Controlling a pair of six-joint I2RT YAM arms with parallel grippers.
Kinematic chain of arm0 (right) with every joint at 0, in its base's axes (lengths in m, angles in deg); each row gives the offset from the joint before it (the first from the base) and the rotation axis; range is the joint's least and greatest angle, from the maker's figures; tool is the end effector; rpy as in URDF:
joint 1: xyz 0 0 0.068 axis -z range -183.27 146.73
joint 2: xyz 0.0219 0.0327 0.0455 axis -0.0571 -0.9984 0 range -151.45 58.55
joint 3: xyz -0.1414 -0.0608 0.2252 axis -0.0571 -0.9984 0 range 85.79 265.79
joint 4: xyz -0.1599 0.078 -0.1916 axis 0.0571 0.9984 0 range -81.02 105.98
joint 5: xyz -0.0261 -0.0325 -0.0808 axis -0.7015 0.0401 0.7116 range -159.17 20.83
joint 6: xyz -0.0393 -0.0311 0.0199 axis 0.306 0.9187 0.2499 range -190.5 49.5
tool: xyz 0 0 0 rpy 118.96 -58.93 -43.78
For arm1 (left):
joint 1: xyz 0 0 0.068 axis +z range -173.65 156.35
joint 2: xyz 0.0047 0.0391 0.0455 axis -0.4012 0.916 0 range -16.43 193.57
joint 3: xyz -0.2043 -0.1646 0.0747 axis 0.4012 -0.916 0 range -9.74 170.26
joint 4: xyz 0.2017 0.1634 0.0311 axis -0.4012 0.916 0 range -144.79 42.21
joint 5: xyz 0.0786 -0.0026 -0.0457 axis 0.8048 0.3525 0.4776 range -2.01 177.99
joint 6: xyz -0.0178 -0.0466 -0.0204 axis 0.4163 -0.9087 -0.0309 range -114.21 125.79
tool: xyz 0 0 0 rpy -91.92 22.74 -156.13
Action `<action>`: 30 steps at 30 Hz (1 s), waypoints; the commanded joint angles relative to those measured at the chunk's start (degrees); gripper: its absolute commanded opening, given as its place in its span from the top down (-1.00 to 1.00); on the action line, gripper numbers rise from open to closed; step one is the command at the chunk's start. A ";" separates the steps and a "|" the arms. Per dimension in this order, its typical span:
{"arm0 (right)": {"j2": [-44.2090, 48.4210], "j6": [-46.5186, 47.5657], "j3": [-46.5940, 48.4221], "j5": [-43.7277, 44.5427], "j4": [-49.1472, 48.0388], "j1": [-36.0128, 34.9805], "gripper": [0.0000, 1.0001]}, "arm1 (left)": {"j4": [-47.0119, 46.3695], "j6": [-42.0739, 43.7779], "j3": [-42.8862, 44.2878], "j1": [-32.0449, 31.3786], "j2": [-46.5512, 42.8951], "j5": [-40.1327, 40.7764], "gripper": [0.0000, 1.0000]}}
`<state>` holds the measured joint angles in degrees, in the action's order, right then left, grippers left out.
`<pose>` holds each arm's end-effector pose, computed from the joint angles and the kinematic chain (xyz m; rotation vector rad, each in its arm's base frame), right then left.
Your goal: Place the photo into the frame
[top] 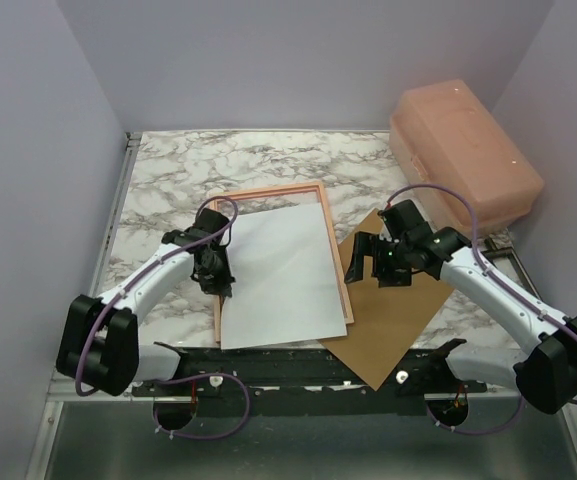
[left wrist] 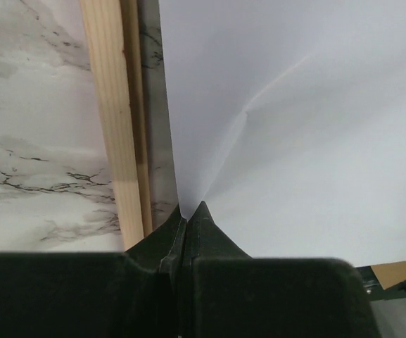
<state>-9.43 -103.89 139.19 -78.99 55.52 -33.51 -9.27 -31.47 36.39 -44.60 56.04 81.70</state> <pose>0.1922 0.1190 0.2591 0.0148 2.7460 0.5730 0.2048 -0.0827 0.2064 -0.3857 2.8701 -0.3639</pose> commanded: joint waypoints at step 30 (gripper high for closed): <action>-3.13 -0.27 -5.30 -1.49 -5.32 0.47 -0.99 | -4.33 5.45 5.83 0.25 6.96 2.09 1.00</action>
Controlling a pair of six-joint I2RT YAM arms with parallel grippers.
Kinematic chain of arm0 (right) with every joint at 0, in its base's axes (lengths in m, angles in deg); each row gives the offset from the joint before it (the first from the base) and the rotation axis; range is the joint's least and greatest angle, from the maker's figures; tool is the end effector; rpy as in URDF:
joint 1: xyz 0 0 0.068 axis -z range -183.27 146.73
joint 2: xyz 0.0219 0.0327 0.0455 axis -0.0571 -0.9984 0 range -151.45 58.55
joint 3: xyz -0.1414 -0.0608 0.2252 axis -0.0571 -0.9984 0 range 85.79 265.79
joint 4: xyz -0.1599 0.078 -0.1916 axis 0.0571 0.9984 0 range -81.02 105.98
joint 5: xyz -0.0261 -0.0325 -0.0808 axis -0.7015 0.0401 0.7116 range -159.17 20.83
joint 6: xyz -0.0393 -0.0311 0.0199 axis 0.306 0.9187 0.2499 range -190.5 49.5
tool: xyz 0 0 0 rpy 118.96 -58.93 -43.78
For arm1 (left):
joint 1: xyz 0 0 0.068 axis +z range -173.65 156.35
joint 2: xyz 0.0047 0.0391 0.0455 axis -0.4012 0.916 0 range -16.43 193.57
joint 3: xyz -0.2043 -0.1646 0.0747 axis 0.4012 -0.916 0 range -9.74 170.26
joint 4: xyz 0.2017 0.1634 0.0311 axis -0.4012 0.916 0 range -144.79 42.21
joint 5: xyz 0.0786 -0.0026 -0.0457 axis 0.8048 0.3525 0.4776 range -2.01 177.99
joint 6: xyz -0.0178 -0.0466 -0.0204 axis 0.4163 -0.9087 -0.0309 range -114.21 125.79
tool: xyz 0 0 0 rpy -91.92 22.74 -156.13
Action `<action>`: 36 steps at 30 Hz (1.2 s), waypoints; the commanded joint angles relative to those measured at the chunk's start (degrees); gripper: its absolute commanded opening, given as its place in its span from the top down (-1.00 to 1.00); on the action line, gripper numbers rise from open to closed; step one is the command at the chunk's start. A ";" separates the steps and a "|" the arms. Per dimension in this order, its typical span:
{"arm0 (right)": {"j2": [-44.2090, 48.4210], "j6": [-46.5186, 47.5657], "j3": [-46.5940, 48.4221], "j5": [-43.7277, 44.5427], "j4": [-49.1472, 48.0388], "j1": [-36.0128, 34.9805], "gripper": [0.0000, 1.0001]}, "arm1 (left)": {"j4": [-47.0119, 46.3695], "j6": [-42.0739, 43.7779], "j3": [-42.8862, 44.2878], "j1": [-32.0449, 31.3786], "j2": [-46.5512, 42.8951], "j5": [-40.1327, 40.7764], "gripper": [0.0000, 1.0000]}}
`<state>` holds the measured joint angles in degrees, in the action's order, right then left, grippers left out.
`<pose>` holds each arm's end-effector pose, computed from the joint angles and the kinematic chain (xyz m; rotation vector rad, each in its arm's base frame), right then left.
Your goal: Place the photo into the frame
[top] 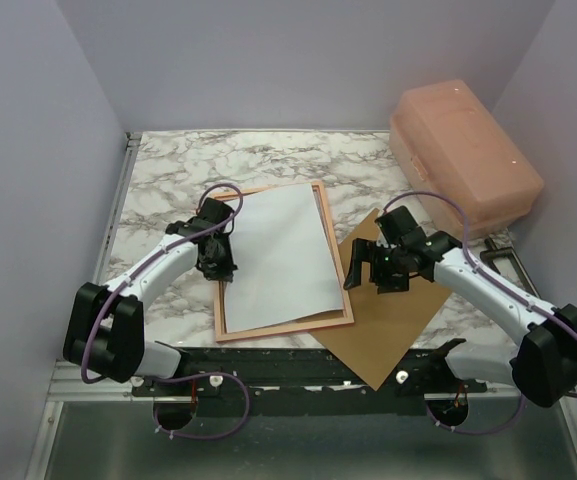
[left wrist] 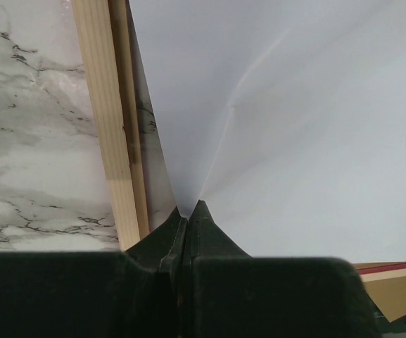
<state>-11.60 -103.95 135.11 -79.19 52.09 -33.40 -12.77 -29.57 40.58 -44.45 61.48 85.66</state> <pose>0.1947 0.1201 0.2328 0.0243 2.7950 0.5488 0.2312 -0.0894 0.2087 -0.3487 2.8106 -0.2905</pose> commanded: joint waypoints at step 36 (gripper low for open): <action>-33.91 5.89 16.79 -5.55 -5.31 2.49 -0.99 | 10.05 0.07 10.28 0.10 -1.68 11.23 -0.45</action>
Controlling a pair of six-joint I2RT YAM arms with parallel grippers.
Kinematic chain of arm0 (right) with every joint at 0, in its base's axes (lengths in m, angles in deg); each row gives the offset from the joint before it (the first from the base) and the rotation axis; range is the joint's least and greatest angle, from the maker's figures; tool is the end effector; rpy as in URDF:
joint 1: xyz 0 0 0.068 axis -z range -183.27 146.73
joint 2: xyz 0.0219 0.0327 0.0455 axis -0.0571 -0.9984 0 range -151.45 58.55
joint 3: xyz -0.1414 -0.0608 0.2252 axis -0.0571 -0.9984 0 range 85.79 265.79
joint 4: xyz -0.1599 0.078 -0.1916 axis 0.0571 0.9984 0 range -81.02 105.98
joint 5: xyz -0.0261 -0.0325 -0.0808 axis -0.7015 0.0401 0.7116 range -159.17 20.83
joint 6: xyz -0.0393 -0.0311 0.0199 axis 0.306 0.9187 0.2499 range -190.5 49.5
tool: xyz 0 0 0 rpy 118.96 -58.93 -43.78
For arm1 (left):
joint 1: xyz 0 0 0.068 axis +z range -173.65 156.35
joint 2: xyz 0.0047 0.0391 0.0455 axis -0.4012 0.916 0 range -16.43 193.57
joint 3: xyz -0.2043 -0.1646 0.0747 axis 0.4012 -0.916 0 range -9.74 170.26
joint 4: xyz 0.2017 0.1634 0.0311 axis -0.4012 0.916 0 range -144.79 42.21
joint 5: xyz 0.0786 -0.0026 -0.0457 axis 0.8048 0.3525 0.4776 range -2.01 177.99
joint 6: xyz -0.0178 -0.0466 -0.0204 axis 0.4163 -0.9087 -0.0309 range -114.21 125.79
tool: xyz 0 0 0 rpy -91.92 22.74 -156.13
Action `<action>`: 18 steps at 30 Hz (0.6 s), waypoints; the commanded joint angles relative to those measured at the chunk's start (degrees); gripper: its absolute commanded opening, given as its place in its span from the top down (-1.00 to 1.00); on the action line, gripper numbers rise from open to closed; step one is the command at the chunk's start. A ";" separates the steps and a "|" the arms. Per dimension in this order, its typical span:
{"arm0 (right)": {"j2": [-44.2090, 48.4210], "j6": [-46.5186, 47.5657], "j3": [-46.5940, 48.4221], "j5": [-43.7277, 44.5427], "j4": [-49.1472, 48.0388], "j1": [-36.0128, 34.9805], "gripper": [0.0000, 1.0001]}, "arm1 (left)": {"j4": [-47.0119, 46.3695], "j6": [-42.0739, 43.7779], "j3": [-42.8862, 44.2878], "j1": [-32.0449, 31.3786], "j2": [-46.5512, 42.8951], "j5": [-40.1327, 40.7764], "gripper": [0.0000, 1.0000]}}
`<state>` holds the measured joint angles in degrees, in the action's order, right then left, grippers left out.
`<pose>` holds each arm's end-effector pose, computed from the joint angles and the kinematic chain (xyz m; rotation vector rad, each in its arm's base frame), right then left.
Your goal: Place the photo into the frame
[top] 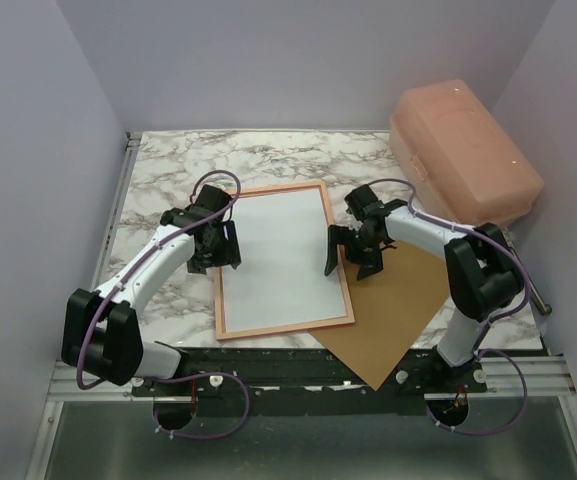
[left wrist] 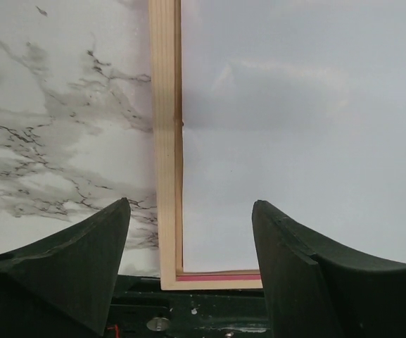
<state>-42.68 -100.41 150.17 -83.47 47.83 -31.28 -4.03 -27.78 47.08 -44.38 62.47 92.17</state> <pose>0.2875 0.1628 0.1683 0.0026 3.0018 0.5117 0.2358 -0.0865 0.2315 -0.3333 2.8206 -0.1033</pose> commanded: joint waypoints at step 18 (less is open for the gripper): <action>-8.99 -2.43 6.07 -18.70 -8.95 -0.48 -0.94 | -12.30 -1.87 0.59 0.06 -14.29 -5.00 -0.65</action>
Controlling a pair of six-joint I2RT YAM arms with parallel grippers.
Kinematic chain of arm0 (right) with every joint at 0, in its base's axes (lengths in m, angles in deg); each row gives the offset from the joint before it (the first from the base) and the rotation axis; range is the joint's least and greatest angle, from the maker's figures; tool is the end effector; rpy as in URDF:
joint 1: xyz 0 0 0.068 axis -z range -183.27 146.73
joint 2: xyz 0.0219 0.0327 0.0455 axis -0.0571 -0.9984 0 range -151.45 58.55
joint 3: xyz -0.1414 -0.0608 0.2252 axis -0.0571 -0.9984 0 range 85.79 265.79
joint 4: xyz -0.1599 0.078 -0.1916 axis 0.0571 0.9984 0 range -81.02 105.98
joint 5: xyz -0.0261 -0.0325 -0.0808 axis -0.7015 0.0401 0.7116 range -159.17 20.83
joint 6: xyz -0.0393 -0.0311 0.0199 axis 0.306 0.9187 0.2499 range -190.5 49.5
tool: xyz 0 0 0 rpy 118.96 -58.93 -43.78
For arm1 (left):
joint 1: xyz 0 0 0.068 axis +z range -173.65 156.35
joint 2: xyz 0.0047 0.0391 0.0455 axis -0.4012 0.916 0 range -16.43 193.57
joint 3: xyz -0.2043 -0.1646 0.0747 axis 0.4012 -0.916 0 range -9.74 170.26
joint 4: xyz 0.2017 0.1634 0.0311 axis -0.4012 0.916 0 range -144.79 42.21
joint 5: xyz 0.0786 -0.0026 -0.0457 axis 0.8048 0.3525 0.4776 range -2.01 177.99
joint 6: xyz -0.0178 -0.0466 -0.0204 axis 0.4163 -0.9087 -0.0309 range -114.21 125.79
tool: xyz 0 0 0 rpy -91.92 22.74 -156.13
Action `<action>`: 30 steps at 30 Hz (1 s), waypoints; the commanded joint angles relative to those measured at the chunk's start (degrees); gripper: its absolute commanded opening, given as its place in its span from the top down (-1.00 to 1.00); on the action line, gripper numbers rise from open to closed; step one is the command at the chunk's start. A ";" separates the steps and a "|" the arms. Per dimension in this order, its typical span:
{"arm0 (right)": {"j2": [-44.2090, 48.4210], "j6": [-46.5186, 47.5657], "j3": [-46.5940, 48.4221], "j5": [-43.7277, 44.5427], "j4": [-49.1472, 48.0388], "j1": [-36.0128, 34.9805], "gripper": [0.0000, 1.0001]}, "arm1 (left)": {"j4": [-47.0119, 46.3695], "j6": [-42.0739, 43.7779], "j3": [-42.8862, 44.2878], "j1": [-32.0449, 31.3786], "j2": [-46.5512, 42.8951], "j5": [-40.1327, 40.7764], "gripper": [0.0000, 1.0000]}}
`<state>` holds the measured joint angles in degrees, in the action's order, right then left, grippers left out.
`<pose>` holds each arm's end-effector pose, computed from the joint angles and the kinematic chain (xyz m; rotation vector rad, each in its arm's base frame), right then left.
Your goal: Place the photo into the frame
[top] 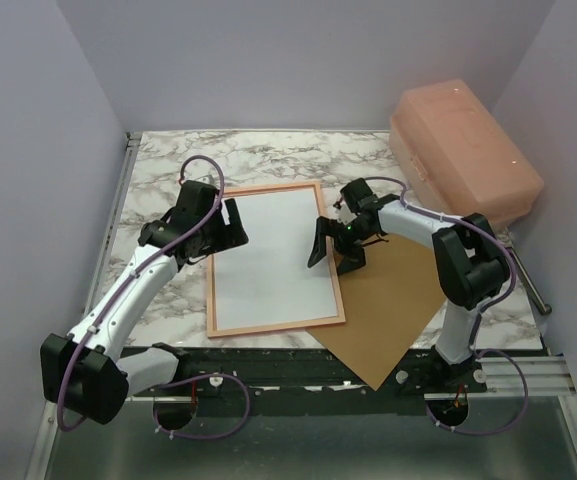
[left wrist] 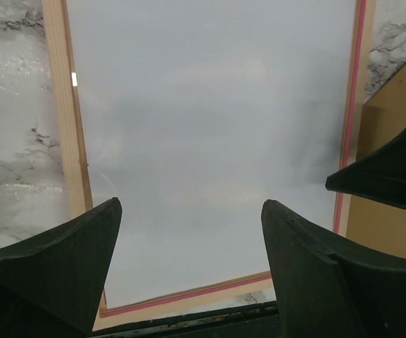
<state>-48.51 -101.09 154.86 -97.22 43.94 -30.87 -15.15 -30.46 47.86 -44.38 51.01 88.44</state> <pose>0.3099 0.1808 0.1615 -0.0340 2.9988 0.8725 0.2261 -0.0853 0.2913 -0.3389 2.4593 -0.4285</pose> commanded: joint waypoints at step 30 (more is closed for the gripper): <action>-16.19 -10.63 17.71 -9.65 -10.42 -12.50 -0.92 | 1.10 1.80 -5.47 0.07 -14.39 -4.47 -0.65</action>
<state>-62.48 -110.16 170.34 -104.85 35.78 -41.60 -15.09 -29.42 43.56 -44.38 37.66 86.60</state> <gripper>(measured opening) 0.962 0.825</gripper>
